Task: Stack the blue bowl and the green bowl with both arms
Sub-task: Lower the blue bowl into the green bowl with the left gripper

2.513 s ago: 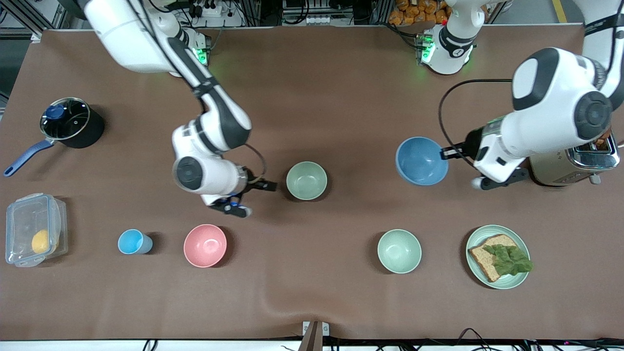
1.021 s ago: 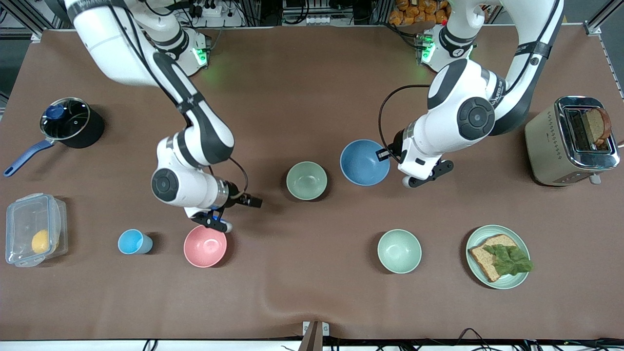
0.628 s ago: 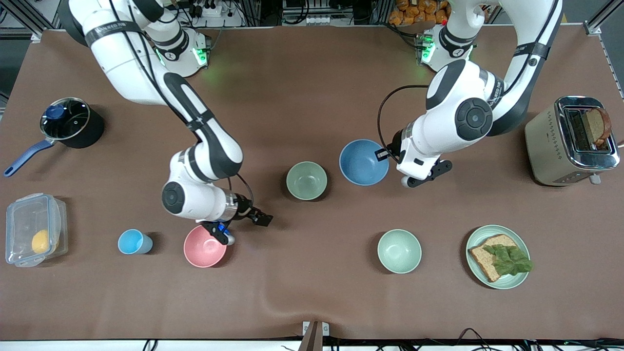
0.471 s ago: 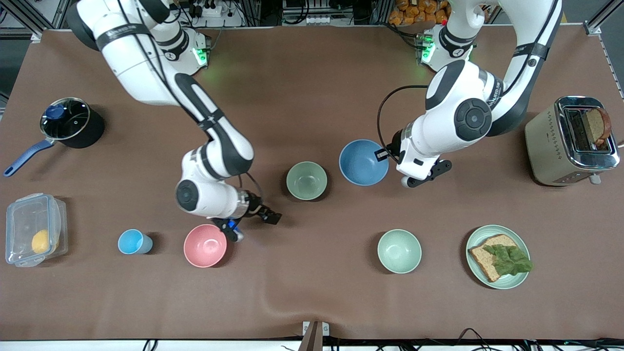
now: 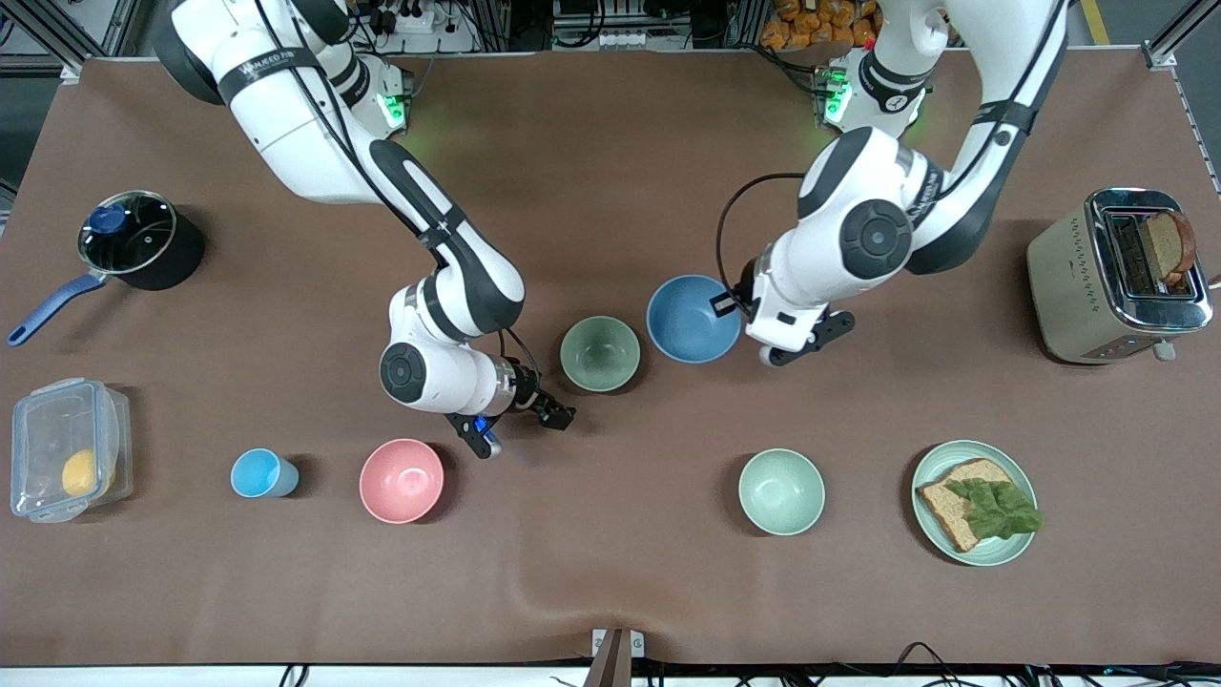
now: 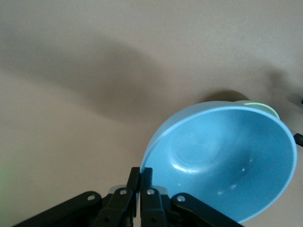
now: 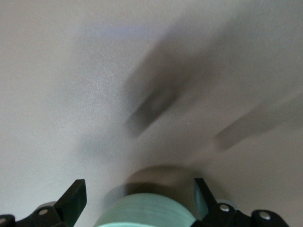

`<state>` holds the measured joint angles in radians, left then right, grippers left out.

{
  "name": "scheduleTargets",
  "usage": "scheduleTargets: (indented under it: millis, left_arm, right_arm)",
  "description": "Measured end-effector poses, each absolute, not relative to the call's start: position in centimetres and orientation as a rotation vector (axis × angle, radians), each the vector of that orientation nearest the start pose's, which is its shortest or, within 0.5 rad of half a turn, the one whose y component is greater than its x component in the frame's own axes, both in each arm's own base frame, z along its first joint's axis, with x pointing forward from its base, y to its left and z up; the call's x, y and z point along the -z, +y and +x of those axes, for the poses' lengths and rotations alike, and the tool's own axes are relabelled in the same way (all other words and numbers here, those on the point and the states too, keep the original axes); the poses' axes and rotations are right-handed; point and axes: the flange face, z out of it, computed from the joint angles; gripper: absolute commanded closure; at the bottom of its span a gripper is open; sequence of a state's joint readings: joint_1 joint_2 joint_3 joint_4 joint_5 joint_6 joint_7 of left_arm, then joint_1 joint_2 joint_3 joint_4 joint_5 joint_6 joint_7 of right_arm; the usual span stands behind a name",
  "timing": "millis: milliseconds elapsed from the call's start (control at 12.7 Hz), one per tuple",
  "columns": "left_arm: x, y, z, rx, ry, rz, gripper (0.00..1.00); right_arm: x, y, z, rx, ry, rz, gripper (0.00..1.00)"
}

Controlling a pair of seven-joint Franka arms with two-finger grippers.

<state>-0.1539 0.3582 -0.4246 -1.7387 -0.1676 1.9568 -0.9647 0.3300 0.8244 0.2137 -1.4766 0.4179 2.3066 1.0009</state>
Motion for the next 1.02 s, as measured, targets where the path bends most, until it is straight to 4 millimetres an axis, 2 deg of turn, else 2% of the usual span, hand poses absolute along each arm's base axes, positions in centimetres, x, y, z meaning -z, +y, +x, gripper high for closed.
scheduleTargets:
  millis: [393,707,1021]
  left_arm:
    - [-35.2,-37.8,52.5,-0.460,-0.839,-3.158,1.00]
    - [-32.5,-39.8,52.2,-0.458,-0.881,-3.172,1.00]
    - [-30.9,-41.6,51.4,-0.441,-0.842,-3.187,1.00]
  right_arm:
    - [-18.9,36.6,62.0,-0.469,1.089,-2.542,0.00]
    - [-18.3,36.3,62.1,-0.457,1.102,-2.538,0.00]
    - [-18.0,36.2,62.2,-0.454,1.106,-2.537,0.00]
